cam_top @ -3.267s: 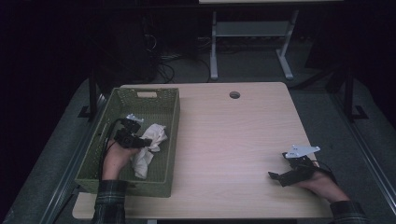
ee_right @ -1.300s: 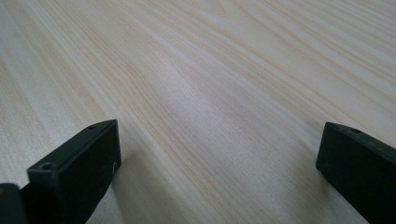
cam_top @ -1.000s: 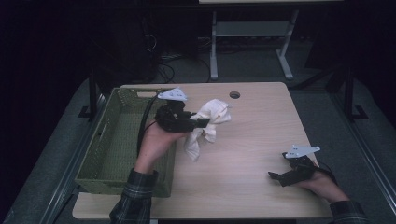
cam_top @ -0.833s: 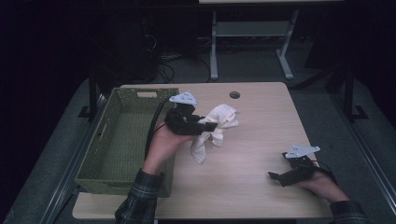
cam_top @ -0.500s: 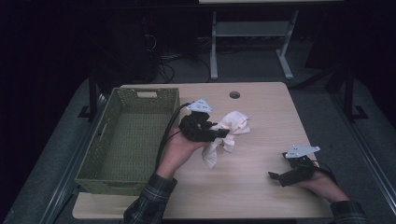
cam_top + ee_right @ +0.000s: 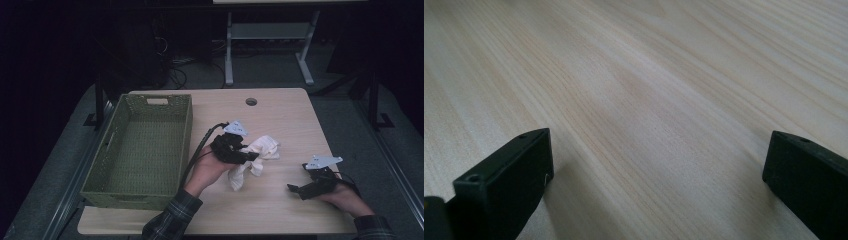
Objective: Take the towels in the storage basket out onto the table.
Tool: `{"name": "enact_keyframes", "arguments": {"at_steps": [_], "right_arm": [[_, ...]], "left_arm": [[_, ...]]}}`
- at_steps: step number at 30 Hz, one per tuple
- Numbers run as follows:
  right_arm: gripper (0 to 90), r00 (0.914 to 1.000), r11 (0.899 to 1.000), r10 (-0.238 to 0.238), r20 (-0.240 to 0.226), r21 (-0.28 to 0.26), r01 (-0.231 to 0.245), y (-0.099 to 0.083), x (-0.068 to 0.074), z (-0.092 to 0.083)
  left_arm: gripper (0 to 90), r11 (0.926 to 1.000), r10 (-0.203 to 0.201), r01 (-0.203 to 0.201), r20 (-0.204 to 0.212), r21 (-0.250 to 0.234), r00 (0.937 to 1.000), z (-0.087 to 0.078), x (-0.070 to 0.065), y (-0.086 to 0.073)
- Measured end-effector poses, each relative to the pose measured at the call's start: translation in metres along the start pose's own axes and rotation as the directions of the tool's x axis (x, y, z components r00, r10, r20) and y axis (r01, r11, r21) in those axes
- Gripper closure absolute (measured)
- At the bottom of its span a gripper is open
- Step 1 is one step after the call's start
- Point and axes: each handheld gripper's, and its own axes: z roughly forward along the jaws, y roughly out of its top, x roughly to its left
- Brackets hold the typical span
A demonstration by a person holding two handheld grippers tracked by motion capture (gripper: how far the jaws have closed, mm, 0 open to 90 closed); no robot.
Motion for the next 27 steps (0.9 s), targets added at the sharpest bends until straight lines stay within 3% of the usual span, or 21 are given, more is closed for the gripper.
{"name": "enact_keyframes", "arguments": {"at_steps": [4, 14, 23, 25, 27], "right_arm": [[0.0, 1.0000, 1.000, -0.003, 0.000, 0.002, 0.003, 0.000, 0.000, 0.000], [0.0, 1.0000, 1.000, -0.003, 0.001, 0.003, 0.003, 0.000, 0.000, 0.000], [0.0, 1.0000, 1.000, -0.003, 0.001, 0.003, 0.003, 0.000, 0.000, 0.000], [0.0, 1.0000, 1.000, -0.004, 0.001, 0.002, 0.004, 0.000, 0.000, 0.000], [0.0, 1.0000, 1.000, -0.003, 0.001, 0.002, 0.003, 0.000, 0.000, 0.000]], "left_arm": [[68.7, 0.9998, -0.012, 0.012, 0.025, 0.015, 0.9996, 0.017, -0.001, -0.007], [68.1, 0.9983, 0.019, -0.020, 0.018, 0.056, 0.9997, 0.051, 0.002, -0.022], [65.2, 0.9924, 0.028, -0.032, 0.031, 0.119, 0.9991, 0.080, 0.001, -0.037], [60.2, 0.9887, 0.036, -0.039, 0.029, 0.145, 0.9989, 0.088, 0.000, -0.040], [45.4, 0.9896, 0.031, -0.036, 0.039, 0.140, 0.9988, 0.089, 0.000, -0.040]]}}
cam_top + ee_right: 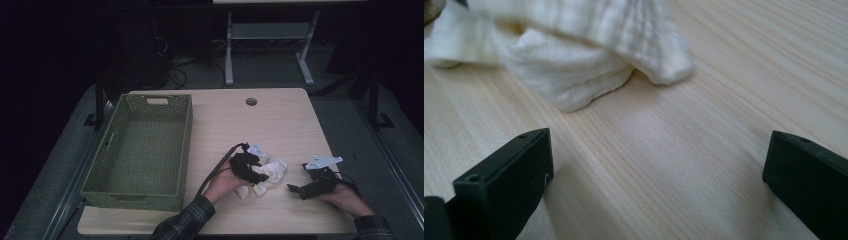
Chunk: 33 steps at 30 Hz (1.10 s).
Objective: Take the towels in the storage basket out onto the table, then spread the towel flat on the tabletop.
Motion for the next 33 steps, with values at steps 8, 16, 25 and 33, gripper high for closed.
{"name": "enact_keyframes", "arguments": {"at_steps": [8, 16, 25, 33], "right_arm": [[0.0, 1.0000, 1.000, 0.000, 0.001, -0.003, 0.000, 0.000, 0.000, 0.000], [0.0, 1.0000, 1.000, 0.001, 0.000, -0.004, -0.001, 0.000, 0.000, 0.000], [0.0, 0.9998, 1.000, -0.013, -0.017, -0.006, 0.013, 0.000, -0.001, 0.001], [1.4, 0.9995, 0.997, -0.021, -0.023, 0.075, 0.023, 0.008, 0.001, -0.001]], "left_arm": [[36.9, 0.9927, -0.022, 0.015, -0.053, -0.120, 0.9983, -0.041, 0.002, 0.005], [38.2, 0.9903, -0.066, 0.053, -0.093, -0.128, 0.9935, -0.065, 0.005, -0.013], [41.9, 0.9929, -0.097, 0.087, -0.126, -0.082, 0.9873, -0.056, 0.009, -0.032], [39.3, 0.9944, -0.100, 0.094, -0.128, -0.049, 0.9868, -0.041, 0.012, -0.038]]}}
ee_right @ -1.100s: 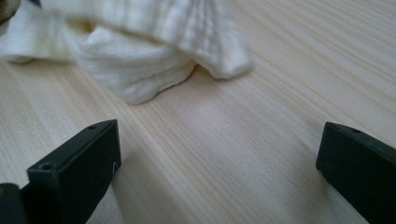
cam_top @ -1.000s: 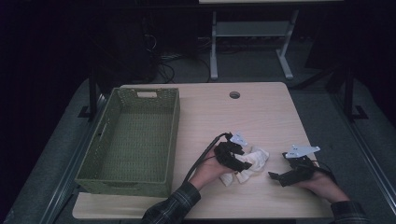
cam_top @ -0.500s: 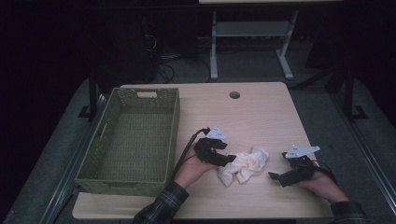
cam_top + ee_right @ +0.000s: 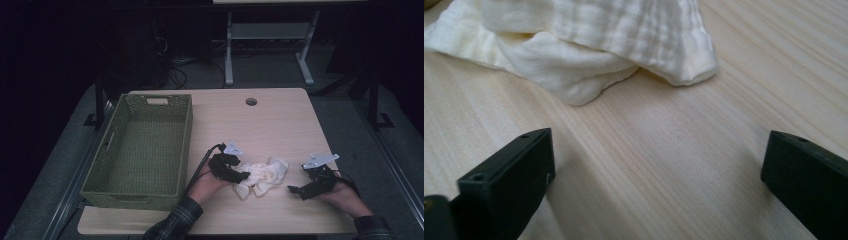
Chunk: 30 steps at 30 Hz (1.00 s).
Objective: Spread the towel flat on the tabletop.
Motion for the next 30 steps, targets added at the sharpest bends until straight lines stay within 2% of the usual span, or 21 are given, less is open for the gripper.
{"name": "enact_keyframes", "arguments": {"at_steps": [3, 6, 10, 11, 12, 13, 14, 16, 18, 19, 20, 21, 23, 26, 27, 30], "right_arm": [[9.6, 0.9999, 1.000, -0.001, -0.010, 0.004, 0.001, 0.002, 0.001, -0.003], [14.0, 0.9999, 1.000, 0.006, -0.012, -0.020, -0.006, 0.005, 0.001, -0.008], [15.4, 0.9998, 0.999, 0.016, -0.011, -0.050, -0.017, 0.006, 0.002, -0.013], [15.4, 0.9998, 0.999, 0.014, -0.014, -0.048, -0.014, 0.006, 0.003, -0.015], [15.4, 0.9998, 0.999, 0.014, -0.014, -0.048, -0.014, 0.006, 0.003, -0.015], [15.5, 0.9996, 0.999, 0.018, -0.022, -0.049, -0.019, 0.007, 0.004, -0.016], [15.5, 0.9996, 0.999, 0.018, -0.022, -0.049, -0.019, 0.007, 0.004, -0.016], [18.4, 0.9995, 0.998, 0.007, -0.032, -0.063, -0.009, 0.008, 0.006, -0.018], [19.2, 0.9991, 0.998, 0.009, -0.040, -0.069, -0.012, 0.009, 0.007, -0.020], [20.5, 0.9987, 0.997, 0.013, -0.050, -0.074, -0.016, 0.010, 0.008, -0.021], [22.3, 0.9984, 0.996, 0.010, -0.055, -0.083, -0.014, 0.011, 0.008, -0.022], [25.0, 0.9978, 0.996, 0.005, -0.066, -0.091, -0.011, 0.011, 0.009, -0.024], [30.4, 0.9961, 0.994, 0.003, -0.088, -0.108, -0.013, 0.013, 0.011, -0.027], [39.7, 0.9920, 0.990, -0.024, -0.124, -0.140, 0.006, 0.016, 0.015, -0.031], [42.9, 0.9899, 0.990, -0.016, -0.141, -0.143, -0.004, 0.017, 0.017, -0.033], [50.7, 0.9856, 0.988, -0.042, -0.164, -0.151, 0.017, 0.021, 0.021, -0.032]], "left_arm": [[40.2, 0.9999, -0.006, 0.006, 0.008, 0.016, 1.0000, 0.005, 0.001, -0.002], [48.7, 0.9995, 0.012, -0.013, 0.009, 0.028, 0.9999, 0.005, 0.001, -0.003], [60.8, 0.9994, 0.030, -0.029, -0.005, 0.016, 0.9996, 0.001, -0.002, 0.000], [64.9, 0.9995, 0.028, -0.028, -0.007, 0.015, 0.9996, -0.001, -0.002, 0.000], [64.9, 0.9996, 0.024, -0.024, -0.007, 0.012, 0.9997, -0.001, -0.002, 0.001], [70.9, 0.9999, 0.016, -0.016, -0.005, 0.002, 0.9999, -0.003, -0.003, 0.001], [70.9, 1.0000, 0.006, -0.006, 0.000, 0.003, 1.0000, -0.004, -0.003, 0.002], [79.4, 0.9999, 0.002, -0.001, 0.013, -0.015, 0.9999, -0.010, -0.002, 0.005], [79.2, 0.9995, -0.012, 0.012, 0.012, -0.029, 0.9999, -0.011, -0.004, 0.006], [79.2, 0.9995, -0.005, 0.006, 0.009, -0.032, 0.9999, -0.014, -0.003, 0.007], [81.5, 0.9991, -0.003, 0.004, 0.014, -0.042, 0.9999, -0.016, -0.003, 0.007], [83.7, 0.9984, -0.017, 0.018, 0.018, -0.053, 0.9997, -0.018, -0.004, 0.008], [85.6, 0.9971, -0.011, 0.012, 0.012, -0.075, 0.9999, -0.023, -0.003, 0.010], [86.3, 0.9925, -0.019, 0.019, 0.001, -0.121, 0.9998, -0.031, -0.004, 0.013], [86.4, 0.9902, -0.027, 0.027, 0.001, -0.137, 0.9996, -0.033, -0.003, 0.014], [86.4, 0.9850, -0.043, 0.042, -0.004, -0.167, 0.9990, -0.039, -0.001, 0.015]]}}
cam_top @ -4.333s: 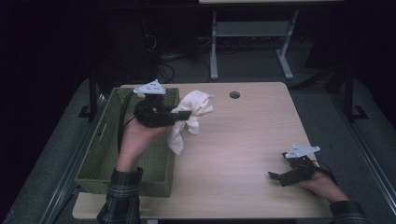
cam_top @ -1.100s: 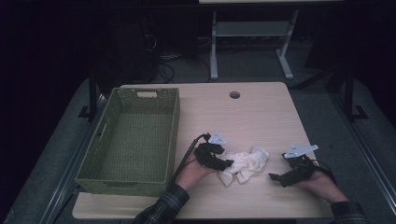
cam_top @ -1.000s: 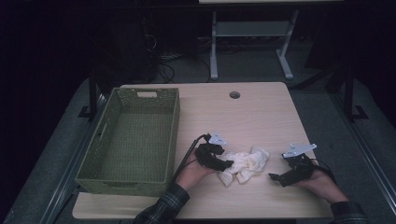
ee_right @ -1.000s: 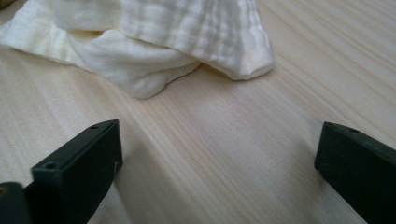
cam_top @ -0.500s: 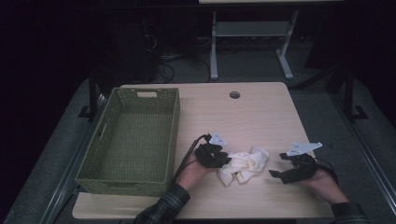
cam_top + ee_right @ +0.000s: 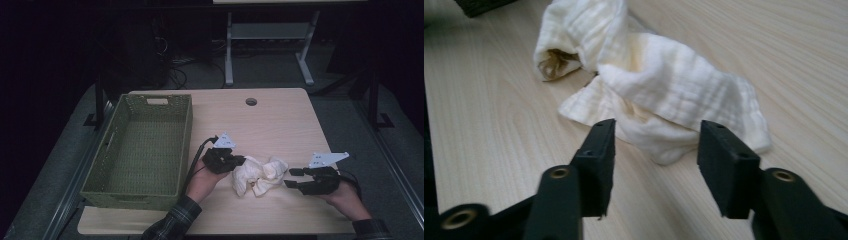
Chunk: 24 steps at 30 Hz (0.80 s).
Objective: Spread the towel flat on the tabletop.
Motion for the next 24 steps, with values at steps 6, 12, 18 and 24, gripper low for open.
{"name": "enact_keyframes", "arguments": {"at_steps": [6, 12, 18, 24], "right_arm": [[53.1, 0.9986, 1.000, -0.021, 0.047, -0.008, 0.022, 0.005, -0.001, 0.003], [57.5, 0.9953, 1.000, 0.004, 0.097, 0.018, -0.005, 0.005, -0.020, 0.007], [60.3, 0.9969, 0.998, 0.026, 0.075, 0.050, -0.030, 0.004, -0.039, 0.015], [58.5, 0.9996, 0.997, 0.006, 0.028, 0.077, -0.008, 0.003, -0.049, 0.026]], "left_arm": [[86.5, 0.9989, -0.031, 0.031, -0.021, -0.035, 0.9993, -0.006, 0.004, 0.001], [86.5, 0.9974, -0.051, 0.048, -0.057, -0.053, 0.9971, -0.009, 0.006, 0.003], [86.5, 0.9967, -0.060, 0.055, -0.079, -0.059, 0.9951, -0.009, 0.008, 0.005], [87.0, 0.9960, -0.066, 0.058, -0.122, -0.068, 0.9904, -0.010, 0.010, 0.007]]}}
